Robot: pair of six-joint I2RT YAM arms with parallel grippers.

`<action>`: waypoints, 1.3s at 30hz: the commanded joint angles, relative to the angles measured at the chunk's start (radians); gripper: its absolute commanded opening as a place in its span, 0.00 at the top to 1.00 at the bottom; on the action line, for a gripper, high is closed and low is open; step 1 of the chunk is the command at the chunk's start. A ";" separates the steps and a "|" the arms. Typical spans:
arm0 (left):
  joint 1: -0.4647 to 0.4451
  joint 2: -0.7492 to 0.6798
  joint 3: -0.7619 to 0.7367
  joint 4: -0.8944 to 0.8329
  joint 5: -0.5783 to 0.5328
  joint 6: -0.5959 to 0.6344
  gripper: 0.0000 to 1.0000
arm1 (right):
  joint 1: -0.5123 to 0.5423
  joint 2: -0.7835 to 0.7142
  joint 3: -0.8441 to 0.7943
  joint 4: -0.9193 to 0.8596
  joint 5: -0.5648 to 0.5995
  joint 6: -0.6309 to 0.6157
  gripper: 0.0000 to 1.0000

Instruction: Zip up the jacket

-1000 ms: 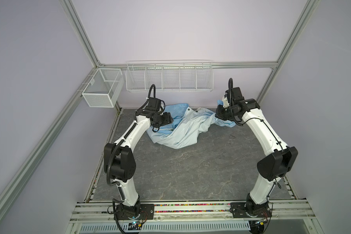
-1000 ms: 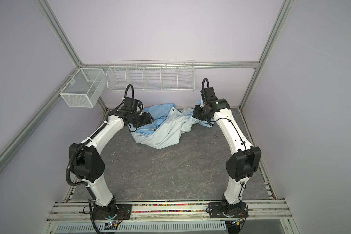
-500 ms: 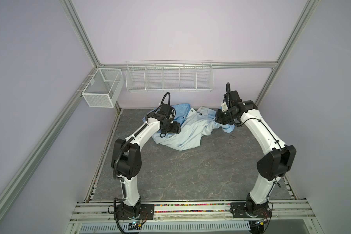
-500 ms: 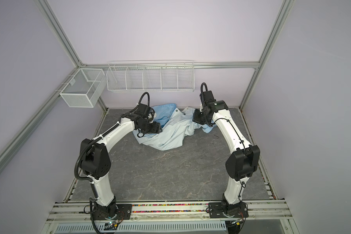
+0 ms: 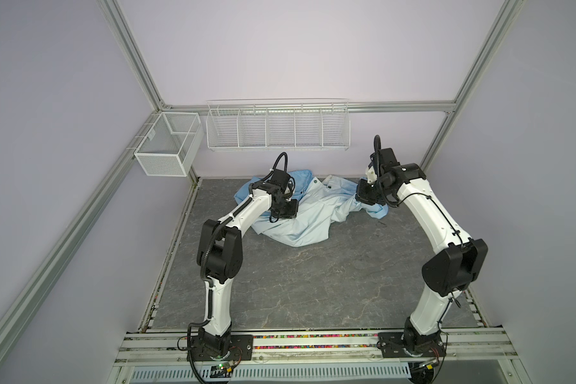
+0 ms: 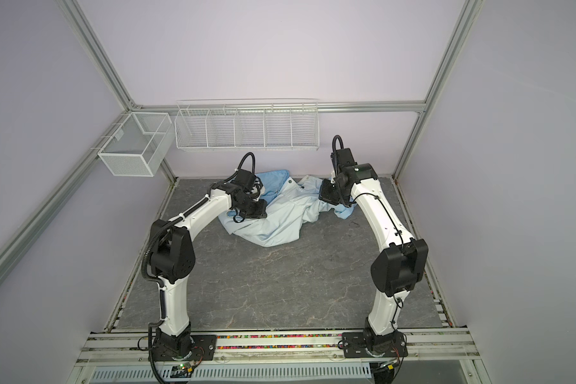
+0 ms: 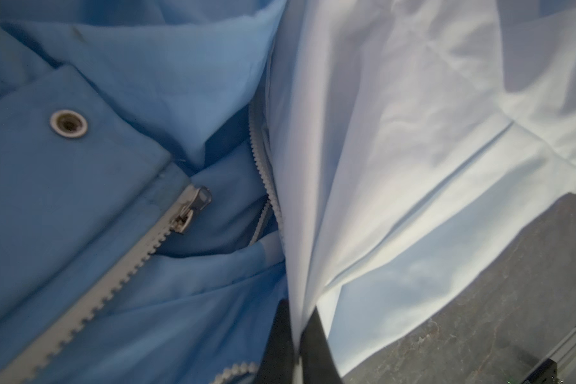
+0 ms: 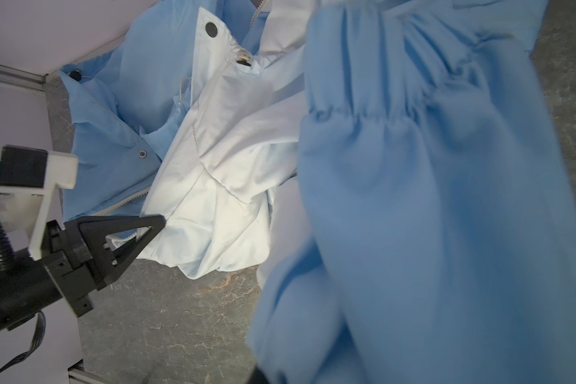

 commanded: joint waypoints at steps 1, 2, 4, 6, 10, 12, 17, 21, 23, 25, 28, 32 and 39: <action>0.050 -0.084 0.144 -0.056 -0.023 -0.017 1.00 | -0.034 -0.002 0.135 -0.022 -0.013 -0.016 0.93; 0.063 -0.091 0.189 -0.076 -0.025 -0.015 1.00 | -0.046 0.011 0.179 -0.031 -0.022 -0.014 0.93; 0.085 -0.096 0.283 -0.125 -0.028 -0.006 1.00 | -0.065 0.040 0.276 -0.053 -0.032 -0.006 0.93; 0.109 -0.092 0.392 -0.188 -0.031 0.007 1.00 | -0.109 0.066 0.367 -0.074 -0.039 0.005 0.93; 0.147 -0.140 0.486 -0.200 -0.040 0.010 1.00 | -0.187 0.091 0.493 -0.082 -0.071 0.047 0.93; 0.182 -0.196 0.453 -0.146 -0.013 -0.026 1.00 | -0.234 0.087 0.514 -0.064 -0.104 0.083 0.93; 0.210 -0.305 0.417 -0.019 -0.010 -0.074 1.00 | -0.330 0.052 0.516 -0.015 -0.138 0.138 0.93; 0.210 -0.334 0.454 0.015 -0.007 -0.101 1.00 | -0.402 0.013 0.462 0.041 -0.175 0.169 0.93; 0.210 -0.345 0.427 0.028 0.000 -0.113 1.00 | -0.431 0.004 0.423 0.054 -0.189 0.173 0.93; 0.207 -0.359 0.349 0.050 0.024 -0.130 1.00 | -0.451 0.009 0.389 0.031 -0.180 0.163 0.93; 0.185 -0.396 0.194 0.086 0.023 -0.142 1.00 | -0.455 0.018 0.326 -0.008 -0.119 0.111 0.93; 0.119 -0.436 0.008 0.150 -0.003 -0.139 1.00 | -0.459 0.062 0.272 -0.086 -0.022 0.058 0.93; -0.016 -0.392 -0.135 0.181 0.057 -0.156 0.75 | -0.461 0.151 0.206 -0.150 -0.028 0.040 0.47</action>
